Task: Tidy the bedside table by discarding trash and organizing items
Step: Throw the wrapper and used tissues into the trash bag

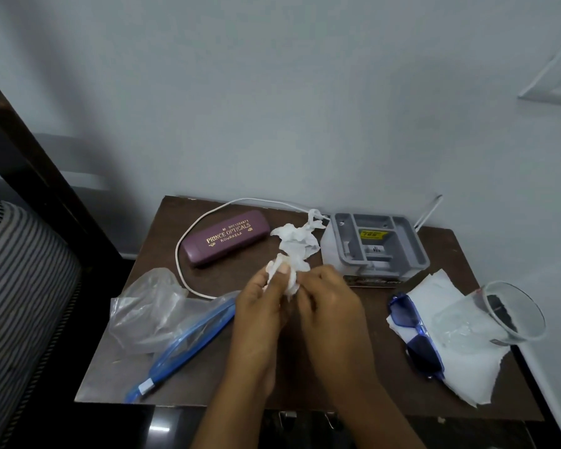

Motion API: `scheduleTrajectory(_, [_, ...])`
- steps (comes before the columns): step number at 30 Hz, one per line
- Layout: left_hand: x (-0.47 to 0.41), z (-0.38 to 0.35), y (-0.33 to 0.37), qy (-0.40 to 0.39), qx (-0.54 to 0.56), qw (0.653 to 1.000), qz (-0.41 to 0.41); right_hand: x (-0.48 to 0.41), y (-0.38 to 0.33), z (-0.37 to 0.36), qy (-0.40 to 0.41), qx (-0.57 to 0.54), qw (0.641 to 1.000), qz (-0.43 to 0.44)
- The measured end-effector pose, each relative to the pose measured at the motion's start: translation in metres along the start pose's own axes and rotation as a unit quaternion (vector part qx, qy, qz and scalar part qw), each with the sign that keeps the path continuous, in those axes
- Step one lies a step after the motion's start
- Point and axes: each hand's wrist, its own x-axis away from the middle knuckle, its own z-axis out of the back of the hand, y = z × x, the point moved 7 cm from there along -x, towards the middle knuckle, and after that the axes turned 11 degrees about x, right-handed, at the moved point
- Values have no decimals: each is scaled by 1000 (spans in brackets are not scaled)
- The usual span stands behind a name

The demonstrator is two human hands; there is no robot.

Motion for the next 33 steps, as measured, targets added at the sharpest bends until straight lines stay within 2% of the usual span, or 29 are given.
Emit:
scheduleTrajectory(2, [0,3,-5,11,-22,1000,4,7,4,1,-8,-63,997,-31])
scheduleTrajectory(4, [1,8,-6,32,-26,999,-8,8,16,4,-8,-157,983,-98])
scheduleTrajectory(6, [2,13,-2,59,-66,996,-33,3,32,3,-7,-200,967,-157])
scheduleTrajectory(8, [3,18,3,94,-138,984,-63,-9,43,1,0,-139,979,-151])
scheduleTrajectory(11, [9,19,12,119,-196,966,-120,-36,34,-16,-43,2,998,-51])
scheduleTrajectory(13, [12,17,16,123,-221,956,-147,-54,24,-35,-102,69,992,4])
scheduleTrajectory(15, [13,17,17,132,-247,946,-161,-71,17,-49,-125,145,981,28])
scheduleTrajectory(19, [16,15,13,136,-255,945,-149,-92,17,-69,-148,257,955,32])
scheduleTrajectory(23, [14,15,7,125,-248,953,-119,-91,10,-66,-124,292,945,75])
scheduleTrajectory(27, [10,19,1,115,-229,962,-93,-68,0,-35,-29,228,965,124])
scheduleTrajectory(30, [4,20,-8,96,-173,978,-64,-40,0,-1,44,104,987,116])
scheduleTrajectory(32, [1,21,-13,86,-136,986,-50,-22,5,22,68,-16,996,52])
scheduleTrajectory(33, [1,22,-17,81,-103,991,-39,-15,10,26,42,-75,996,0])
